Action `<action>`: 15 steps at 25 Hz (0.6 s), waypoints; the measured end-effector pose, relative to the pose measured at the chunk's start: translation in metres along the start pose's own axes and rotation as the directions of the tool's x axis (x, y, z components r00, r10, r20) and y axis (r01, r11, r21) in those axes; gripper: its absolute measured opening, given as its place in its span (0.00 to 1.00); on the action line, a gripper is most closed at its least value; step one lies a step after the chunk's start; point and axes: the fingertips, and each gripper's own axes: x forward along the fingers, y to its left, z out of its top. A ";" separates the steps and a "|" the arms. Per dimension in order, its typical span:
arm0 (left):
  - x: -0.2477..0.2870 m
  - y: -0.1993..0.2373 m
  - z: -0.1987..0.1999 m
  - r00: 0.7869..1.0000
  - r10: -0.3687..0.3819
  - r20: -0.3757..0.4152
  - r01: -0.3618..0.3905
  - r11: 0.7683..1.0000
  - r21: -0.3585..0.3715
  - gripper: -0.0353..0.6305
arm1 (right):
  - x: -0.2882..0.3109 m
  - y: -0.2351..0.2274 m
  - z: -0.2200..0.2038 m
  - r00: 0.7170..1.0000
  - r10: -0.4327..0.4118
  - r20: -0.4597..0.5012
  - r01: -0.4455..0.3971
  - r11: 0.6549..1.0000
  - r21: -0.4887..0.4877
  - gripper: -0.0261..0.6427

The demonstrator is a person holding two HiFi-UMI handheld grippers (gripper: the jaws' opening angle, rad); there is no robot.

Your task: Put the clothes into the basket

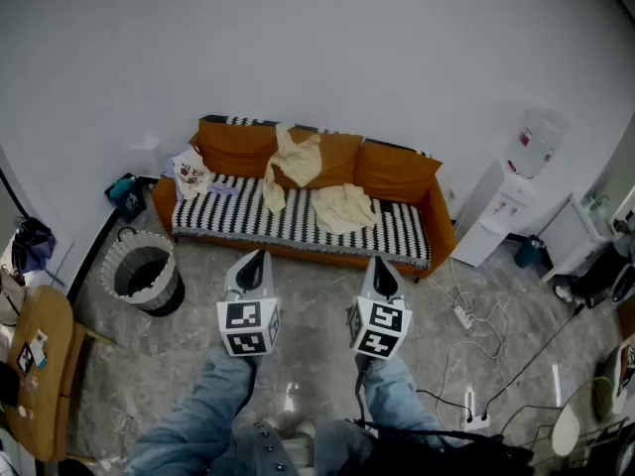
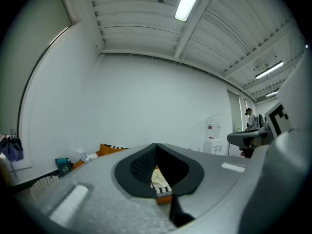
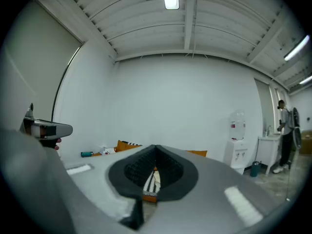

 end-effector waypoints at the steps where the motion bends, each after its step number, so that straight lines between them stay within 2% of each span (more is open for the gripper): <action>1: 0.000 0.002 0.000 1.000 0.000 0.001 0.000 1.000 0.000 0.07 | 0.001 0.003 -0.001 1.000 0.006 -0.002 -0.006 1.000 0.009 0.04; 5: 0.001 0.013 -0.001 1.000 0.003 0.001 -0.003 1.000 -0.011 0.07 | 0.008 0.013 -0.011 1.000 0.022 -0.007 -0.021 0.999 0.048 0.04; 15: 0.007 0.057 -0.013 1.000 -0.008 -0.018 0.008 1.000 -0.013 0.07 | 0.027 0.053 -0.012 1.000 0.026 -0.011 -0.025 0.998 0.064 0.04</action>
